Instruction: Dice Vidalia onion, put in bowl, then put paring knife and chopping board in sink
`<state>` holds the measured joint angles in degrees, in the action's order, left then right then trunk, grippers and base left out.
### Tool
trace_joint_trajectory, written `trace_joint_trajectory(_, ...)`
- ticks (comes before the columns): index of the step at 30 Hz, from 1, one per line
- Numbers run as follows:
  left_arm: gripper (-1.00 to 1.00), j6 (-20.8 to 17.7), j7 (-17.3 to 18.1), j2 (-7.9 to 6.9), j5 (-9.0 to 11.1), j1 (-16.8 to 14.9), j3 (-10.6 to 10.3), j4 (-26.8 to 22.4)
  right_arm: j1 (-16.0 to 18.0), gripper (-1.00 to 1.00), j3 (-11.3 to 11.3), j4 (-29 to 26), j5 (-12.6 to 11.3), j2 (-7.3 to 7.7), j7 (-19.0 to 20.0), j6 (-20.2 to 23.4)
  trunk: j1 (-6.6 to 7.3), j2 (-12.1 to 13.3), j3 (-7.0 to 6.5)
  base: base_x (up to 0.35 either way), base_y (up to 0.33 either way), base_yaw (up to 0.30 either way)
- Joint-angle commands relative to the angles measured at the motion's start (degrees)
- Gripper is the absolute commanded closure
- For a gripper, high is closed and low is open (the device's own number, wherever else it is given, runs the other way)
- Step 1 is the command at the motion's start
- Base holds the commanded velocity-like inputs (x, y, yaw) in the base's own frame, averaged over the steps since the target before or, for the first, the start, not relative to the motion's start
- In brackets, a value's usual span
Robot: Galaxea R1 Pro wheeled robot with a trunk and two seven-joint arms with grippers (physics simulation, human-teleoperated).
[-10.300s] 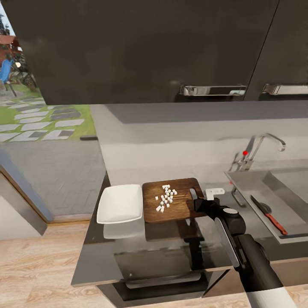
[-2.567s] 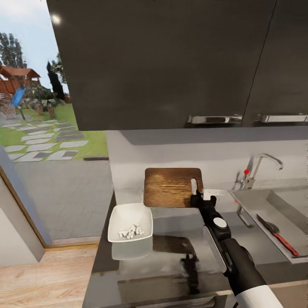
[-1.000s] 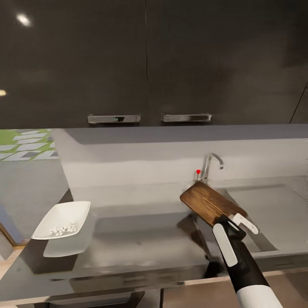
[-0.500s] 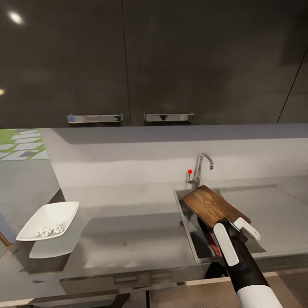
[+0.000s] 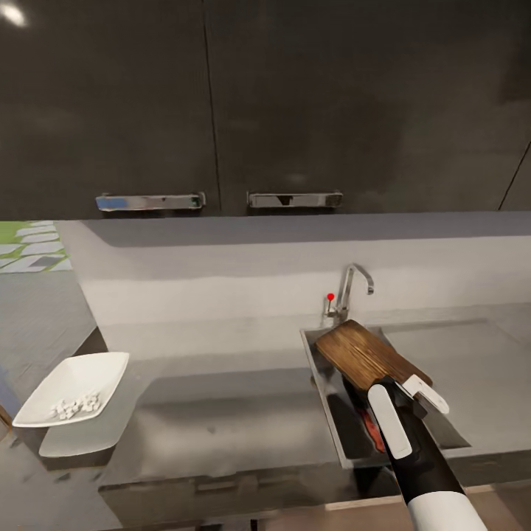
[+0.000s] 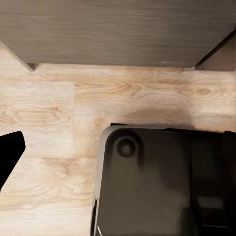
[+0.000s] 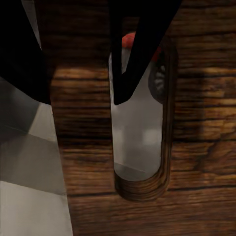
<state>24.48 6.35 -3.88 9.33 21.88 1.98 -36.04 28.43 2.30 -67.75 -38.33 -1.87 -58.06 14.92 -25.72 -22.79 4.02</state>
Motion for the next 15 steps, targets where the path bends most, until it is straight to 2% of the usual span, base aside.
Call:
trace_joint_trajectory(1, -1.00, -0.04, 0.59, 0.01, 0.60, 0.01, 0.12, -0.06, 0.05, 1.00, 0.11, -0.10, 0.01, -0.01, -0.23, 0.55, -0.07, -0.12, 0.21, 0.313, 0.000, 0.000)
trace_joint_trajectory(5, -1.00, -0.04, 0.59, 0.01, 0.60, 0.01, 0.12, 0.00, 0.05, 1.00, 0.15, 0.17, -0.11, -0.05, -0.43, -0.94, -0.07, -0.12, 0.52, 0.180, 0.000, 0.000)
trace_joint_trajectory(9, -1.00, -0.05, 0.59, 0.01, 0.61, 0.01, 0.12, -0.02, 0.06, 1.00, 0.16, 3.79, -1.42, -0.05, -3.82, -5.14, -0.07, -0.12, 0.58, 0.018, 0.000, 0.000)
trace_joint_trajectory(11, -1.00, -0.05, 0.59, 0.01, 0.61, 0.01, 0.12, 0.00, 0.07, 1.00, 0.09, 4.90, -3.05, -0.82, -6.02, -8.78, -0.07, -0.12, 0.58, 0.003, 0.000, 0.000)
trace_joint_trajectory(15, -1.00, -0.05, 0.59, 0.01, 0.60, 0.01, 0.12, -0.01, 0.05, 1.00, 0.07, 7.34, -4.18, -1.85, -7.46, -11.62, -0.07, -0.12, 0.58, 0.000, 0.000, 0.000)
